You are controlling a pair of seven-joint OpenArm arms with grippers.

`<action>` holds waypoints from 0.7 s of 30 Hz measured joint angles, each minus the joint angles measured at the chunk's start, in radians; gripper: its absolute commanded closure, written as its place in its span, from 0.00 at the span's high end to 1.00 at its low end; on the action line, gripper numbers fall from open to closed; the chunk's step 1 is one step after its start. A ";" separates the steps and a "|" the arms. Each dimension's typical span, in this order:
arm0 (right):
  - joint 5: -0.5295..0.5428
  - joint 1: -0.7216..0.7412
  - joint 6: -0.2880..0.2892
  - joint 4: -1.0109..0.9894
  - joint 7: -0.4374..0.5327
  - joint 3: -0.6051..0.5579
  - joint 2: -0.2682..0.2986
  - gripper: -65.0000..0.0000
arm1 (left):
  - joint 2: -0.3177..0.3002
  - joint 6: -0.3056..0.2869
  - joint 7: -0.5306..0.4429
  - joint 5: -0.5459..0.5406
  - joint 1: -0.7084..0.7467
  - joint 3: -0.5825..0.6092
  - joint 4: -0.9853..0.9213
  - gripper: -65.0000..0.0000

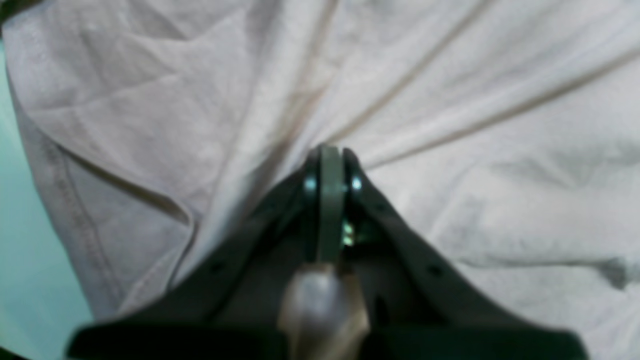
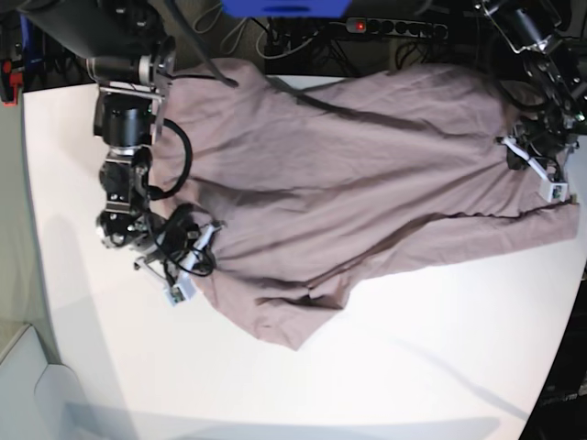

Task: Layout the t-shirt on the table in an organized manner, then fold the t-shirt properly
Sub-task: 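Pull the shirt edges apart with both grippers to spread it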

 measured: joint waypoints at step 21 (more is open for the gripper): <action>0.043 -0.338 0.003 0.260 0.063 0.245 0.170 0.00 | 0.115 0.006 0.200 -0.175 -0.086 0.017 0.204 0.00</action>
